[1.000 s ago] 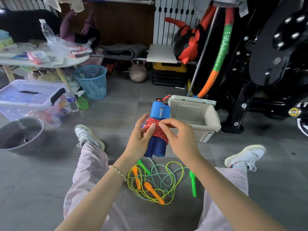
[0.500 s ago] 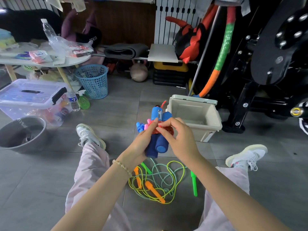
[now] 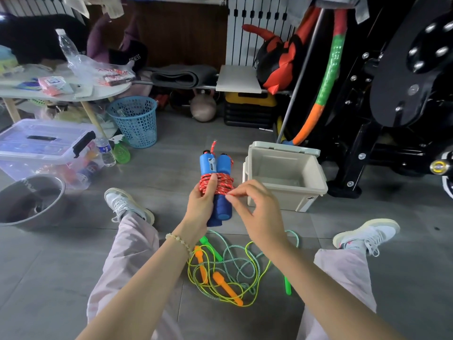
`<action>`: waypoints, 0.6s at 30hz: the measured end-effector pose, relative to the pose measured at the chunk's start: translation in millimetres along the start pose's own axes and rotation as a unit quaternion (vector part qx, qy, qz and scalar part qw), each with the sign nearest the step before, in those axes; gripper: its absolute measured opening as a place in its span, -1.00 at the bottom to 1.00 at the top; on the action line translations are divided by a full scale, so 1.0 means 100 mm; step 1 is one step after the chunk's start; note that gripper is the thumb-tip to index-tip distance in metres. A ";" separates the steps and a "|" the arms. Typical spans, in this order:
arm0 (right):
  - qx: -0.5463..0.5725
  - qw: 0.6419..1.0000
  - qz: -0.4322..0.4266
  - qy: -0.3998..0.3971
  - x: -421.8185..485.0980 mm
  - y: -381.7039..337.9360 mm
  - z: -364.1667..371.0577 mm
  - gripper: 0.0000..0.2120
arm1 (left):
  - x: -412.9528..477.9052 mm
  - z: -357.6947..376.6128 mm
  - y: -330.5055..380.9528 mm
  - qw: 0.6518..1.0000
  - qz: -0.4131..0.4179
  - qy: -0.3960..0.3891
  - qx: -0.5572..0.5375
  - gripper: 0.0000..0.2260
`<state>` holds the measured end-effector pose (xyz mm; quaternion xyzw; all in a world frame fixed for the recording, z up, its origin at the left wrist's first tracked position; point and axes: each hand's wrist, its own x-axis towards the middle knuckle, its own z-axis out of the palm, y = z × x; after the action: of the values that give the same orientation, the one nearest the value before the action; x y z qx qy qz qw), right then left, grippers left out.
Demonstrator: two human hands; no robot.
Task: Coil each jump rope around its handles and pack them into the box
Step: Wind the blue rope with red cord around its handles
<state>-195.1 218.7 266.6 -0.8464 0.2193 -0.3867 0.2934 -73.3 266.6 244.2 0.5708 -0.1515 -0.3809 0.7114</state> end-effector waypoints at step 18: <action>0.340 0.780 0.511 -0.124 0.80 2.04 1.10 -0.95 | 1.88 -0.12 -0.99 0.980 -0.149 -0.108 0.080 -0.74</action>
<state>-90.0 57.8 113.9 -0.4960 0.4359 -0.1212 0.7412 23.1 134.7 107.2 0.5973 -0.1702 -0.5290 0.5783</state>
